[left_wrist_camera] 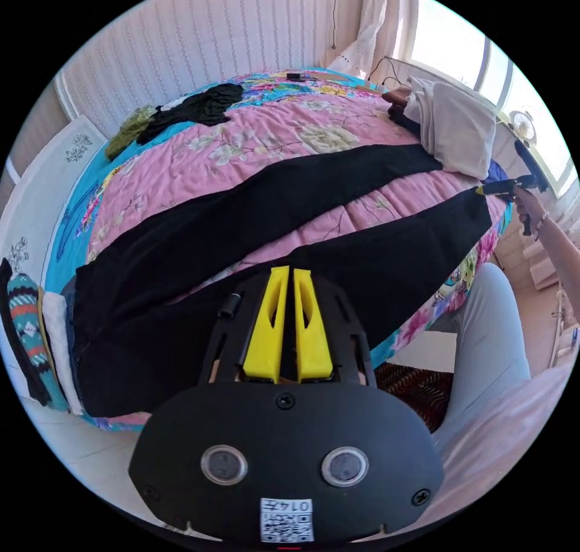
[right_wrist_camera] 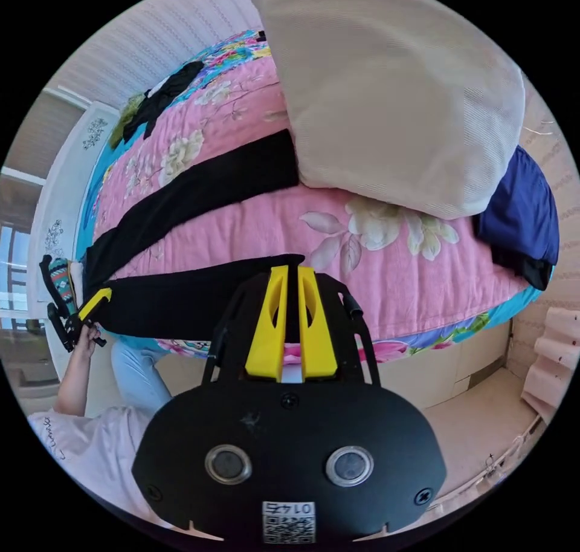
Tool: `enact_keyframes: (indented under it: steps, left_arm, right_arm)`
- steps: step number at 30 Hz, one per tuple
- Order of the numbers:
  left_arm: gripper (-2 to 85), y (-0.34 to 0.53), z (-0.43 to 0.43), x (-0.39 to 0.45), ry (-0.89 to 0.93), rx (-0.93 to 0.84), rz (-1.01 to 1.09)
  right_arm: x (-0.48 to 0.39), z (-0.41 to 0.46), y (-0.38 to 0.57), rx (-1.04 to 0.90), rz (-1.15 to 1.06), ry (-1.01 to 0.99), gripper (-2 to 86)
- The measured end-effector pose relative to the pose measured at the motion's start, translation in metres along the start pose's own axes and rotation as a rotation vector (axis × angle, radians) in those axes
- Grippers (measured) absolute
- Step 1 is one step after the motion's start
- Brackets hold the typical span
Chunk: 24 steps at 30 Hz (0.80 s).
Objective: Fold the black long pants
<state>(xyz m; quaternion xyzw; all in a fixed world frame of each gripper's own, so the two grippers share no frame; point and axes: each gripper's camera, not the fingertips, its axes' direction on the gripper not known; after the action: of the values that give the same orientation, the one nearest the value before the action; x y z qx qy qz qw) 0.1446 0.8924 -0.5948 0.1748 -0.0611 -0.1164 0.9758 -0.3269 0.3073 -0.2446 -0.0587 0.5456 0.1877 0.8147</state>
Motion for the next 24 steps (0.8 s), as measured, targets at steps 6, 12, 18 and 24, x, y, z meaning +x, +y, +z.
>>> enact_keyframes:
  steps: [6,12,18,24]
  left_arm:
    - [4.6,0.140,-0.072,-0.148,-0.135,0.070,-0.468]
    - [6.3,0.263,-0.114,-0.272,-0.173,0.189,-0.868]
    - [10.1,0.312,-0.117,-0.349,-0.040,0.389,-1.058]
    - [8.2,0.341,-0.099,-0.390,0.015,0.435,-1.096]
  right_arm:
    - [-0.102,-0.036,-0.039,0.088,-0.167,0.115,5.8]
    - [-0.312,-0.026,-0.131,0.072,-0.587,-0.079,7.1]
    - [-0.598,0.025,-0.208,-0.023,-0.989,-0.254,12.2]
    - [-0.796,0.117,-0.248,-0.132,-1.113,-0.130,13.4]
